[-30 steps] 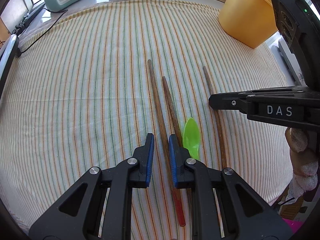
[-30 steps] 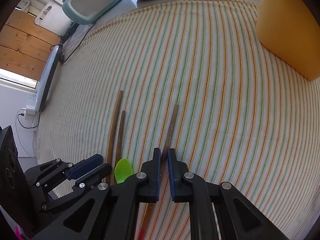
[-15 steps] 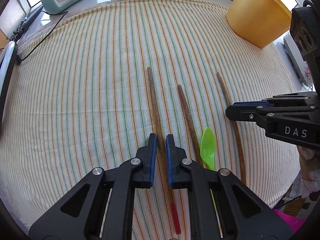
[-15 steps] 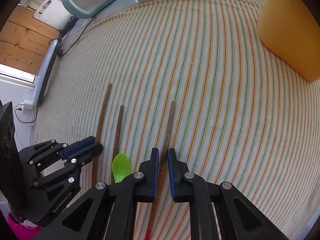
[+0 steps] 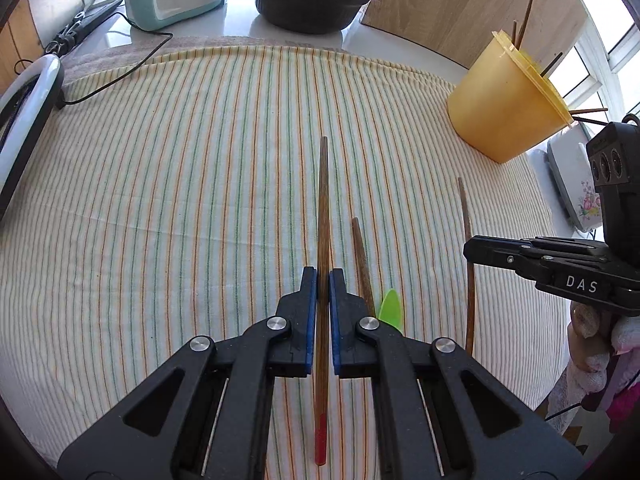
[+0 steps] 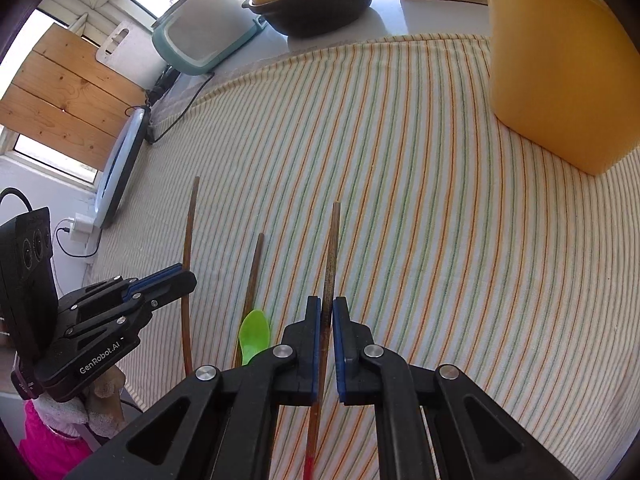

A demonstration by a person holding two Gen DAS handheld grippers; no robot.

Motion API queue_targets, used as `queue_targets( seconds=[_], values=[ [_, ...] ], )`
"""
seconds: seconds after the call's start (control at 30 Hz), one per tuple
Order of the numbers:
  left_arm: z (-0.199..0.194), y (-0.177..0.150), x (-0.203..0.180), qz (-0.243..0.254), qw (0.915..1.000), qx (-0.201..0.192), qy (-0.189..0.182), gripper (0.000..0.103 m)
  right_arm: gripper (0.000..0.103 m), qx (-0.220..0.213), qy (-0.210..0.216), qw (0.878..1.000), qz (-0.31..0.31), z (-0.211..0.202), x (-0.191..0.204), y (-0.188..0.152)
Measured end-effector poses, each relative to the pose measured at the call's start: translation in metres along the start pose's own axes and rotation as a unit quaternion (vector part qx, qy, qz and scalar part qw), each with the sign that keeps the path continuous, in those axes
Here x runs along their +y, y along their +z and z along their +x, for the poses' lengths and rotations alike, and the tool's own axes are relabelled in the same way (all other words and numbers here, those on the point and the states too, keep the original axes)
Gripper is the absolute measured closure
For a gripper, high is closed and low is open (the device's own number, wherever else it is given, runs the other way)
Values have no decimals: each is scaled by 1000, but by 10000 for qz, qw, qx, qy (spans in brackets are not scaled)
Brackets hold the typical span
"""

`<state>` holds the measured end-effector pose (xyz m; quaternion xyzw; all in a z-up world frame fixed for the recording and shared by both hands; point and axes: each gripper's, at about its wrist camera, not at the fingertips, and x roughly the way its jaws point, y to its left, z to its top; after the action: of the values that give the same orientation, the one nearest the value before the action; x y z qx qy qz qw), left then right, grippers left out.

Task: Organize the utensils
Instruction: 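Lift both chopsticks and carry them over the yellow container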

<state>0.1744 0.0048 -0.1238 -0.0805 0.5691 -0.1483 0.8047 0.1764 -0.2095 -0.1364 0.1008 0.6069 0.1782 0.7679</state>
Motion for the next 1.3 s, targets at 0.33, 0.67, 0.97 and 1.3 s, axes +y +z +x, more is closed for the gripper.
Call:
queue_targets(
  seconds=[0.33,0.67,0.97,1.3],
  values=[
    [-52,0,-25,102,9971,-759,-25,99,100,-949,30,9938,-574,-67,8,-13],
    [-83,9,-72,541,9890,-1373,113,99,100,-1798,-288,9758,-1209,-113,22,-28],
    [-92,21,-100,818,9833,-1627,40,99,100,-2320,-408,9648,-1171,-136,15,-26],
    [-107,55,-133,1045,9747,-1966,-181,99,100,-2927,-551,9480,-1125,-180,2,-14]
  ],
)
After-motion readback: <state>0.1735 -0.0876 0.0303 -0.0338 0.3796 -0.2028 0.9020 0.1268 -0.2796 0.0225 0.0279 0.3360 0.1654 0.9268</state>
